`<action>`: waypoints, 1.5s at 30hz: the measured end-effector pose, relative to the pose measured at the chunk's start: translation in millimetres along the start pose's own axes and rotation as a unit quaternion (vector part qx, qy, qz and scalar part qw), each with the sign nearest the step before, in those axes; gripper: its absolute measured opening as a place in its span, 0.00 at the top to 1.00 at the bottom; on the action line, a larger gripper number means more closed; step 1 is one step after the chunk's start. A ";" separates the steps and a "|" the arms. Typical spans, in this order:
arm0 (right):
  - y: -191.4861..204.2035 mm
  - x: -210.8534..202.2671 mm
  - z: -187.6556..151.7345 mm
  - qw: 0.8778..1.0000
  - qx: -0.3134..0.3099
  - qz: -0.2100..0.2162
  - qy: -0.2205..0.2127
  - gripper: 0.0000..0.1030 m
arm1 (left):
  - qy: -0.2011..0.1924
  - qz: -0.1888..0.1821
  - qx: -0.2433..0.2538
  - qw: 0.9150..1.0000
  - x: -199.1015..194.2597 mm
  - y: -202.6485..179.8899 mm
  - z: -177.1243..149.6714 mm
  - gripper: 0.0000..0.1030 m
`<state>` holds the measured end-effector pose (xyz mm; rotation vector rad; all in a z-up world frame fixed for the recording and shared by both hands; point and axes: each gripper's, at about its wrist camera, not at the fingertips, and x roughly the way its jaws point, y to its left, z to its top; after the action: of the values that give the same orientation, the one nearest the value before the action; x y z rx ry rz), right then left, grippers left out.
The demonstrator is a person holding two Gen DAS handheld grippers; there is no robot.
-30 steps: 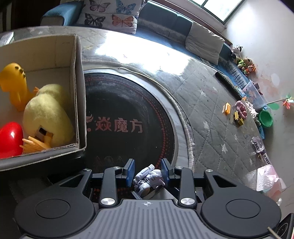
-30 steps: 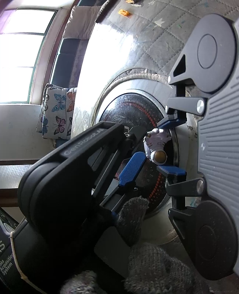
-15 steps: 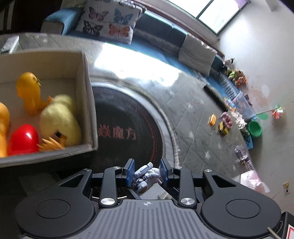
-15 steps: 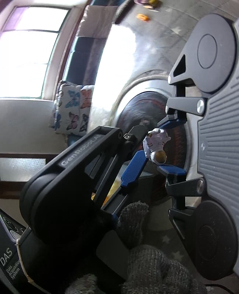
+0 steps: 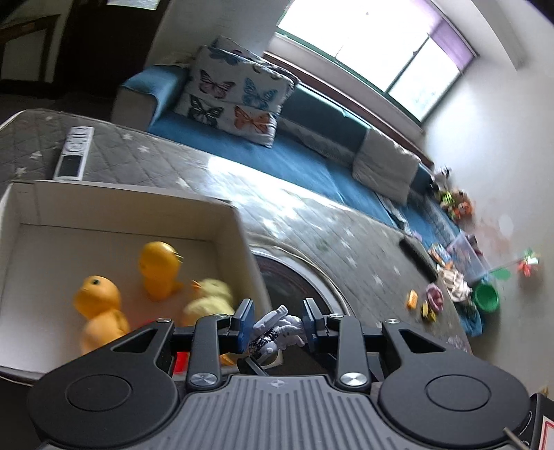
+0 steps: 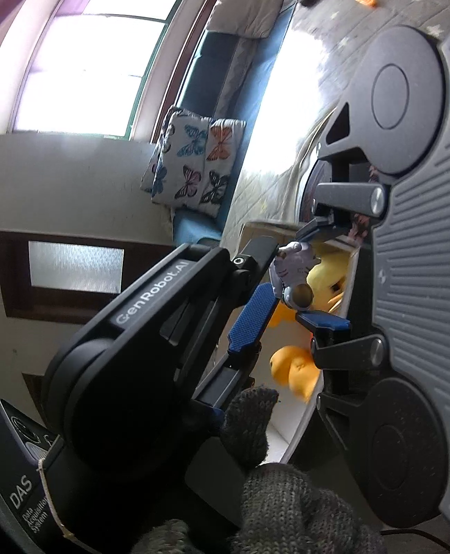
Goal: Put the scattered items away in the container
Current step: 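Carry the astronaut figure with the left gripper into the box and release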
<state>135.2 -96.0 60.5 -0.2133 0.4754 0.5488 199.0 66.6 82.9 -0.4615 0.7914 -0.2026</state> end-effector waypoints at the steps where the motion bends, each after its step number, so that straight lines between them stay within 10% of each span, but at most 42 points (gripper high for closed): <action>1: 1.3 4.3 1.2 1.000 -0.002 0.002 0.001 0.59 | -0.001 0.000 -0.004 1.000 0.2 5.2 1.1 0.68; 45: 12.9 24.6 -9.3 0.999 -0.014 0.014 0.026 0.57 | 0.002 0.017 -0.038 0.999 5.9 45.6 -4.4 0.66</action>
<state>143.1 -77.1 39.5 -0.2487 0.5227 0.5787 200.1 103.4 55.0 -0.5187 0.8113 -0.1423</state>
